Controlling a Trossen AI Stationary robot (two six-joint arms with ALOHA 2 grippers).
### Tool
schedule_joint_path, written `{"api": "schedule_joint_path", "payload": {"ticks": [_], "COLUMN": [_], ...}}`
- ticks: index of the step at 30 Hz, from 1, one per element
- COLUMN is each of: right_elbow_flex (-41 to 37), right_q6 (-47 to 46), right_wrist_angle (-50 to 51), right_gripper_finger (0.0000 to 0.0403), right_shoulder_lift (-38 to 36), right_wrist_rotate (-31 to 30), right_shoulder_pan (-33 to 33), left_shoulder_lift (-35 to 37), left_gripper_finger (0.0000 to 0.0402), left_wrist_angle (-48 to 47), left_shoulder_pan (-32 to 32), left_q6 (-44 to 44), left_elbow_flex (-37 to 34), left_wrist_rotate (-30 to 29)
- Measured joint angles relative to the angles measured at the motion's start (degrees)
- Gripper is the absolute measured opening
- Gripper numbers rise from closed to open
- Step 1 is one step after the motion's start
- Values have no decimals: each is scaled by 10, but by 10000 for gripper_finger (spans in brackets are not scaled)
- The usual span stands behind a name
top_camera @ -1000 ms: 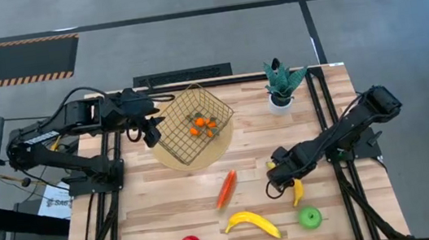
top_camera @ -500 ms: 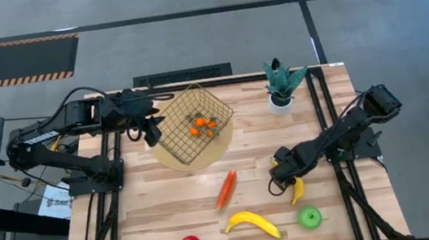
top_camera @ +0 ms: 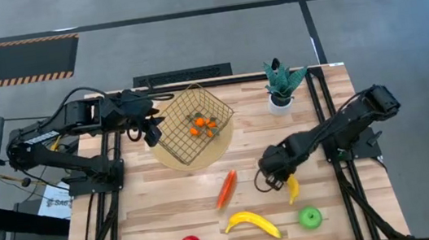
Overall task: Build produce basket
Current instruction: Put the top yellow banana into the wire basket
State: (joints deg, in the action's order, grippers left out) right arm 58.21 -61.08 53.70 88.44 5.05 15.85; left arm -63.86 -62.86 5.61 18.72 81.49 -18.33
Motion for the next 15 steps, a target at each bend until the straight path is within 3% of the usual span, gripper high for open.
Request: {"api": "schedule_joint_path", "payload": {"ticks": [3, 8, 12, 15], "right_elbow_flex": [111, 303, 411, 443], "right_q6": [58, 164, 262, 328], "right_wrist_angle": [76, 166, 157, 103], "right_gripper_finger": [114, 114, 114, 114], "right_shoulder_lift": [0, -1, -1, -2], "right_wrist_rotate": [-26, -136, -193, -200], "right_shoulder_pan": [-16, -56, -115, -168], "left_shoulder_lift": [0, 0, 0, 0], "left_gripper_finger": [132, 132, 132, 132], "left_wrist_angle": [-12, -27, -27, -29], "left_shoulder_pan": [0, 0, 0, 0], "left_q6": [0, 9, 8, 7], "left_elbow_flex": [0, 0, 0, 0], "left_wrist_rotate": [0, 0, 0, 0]}}
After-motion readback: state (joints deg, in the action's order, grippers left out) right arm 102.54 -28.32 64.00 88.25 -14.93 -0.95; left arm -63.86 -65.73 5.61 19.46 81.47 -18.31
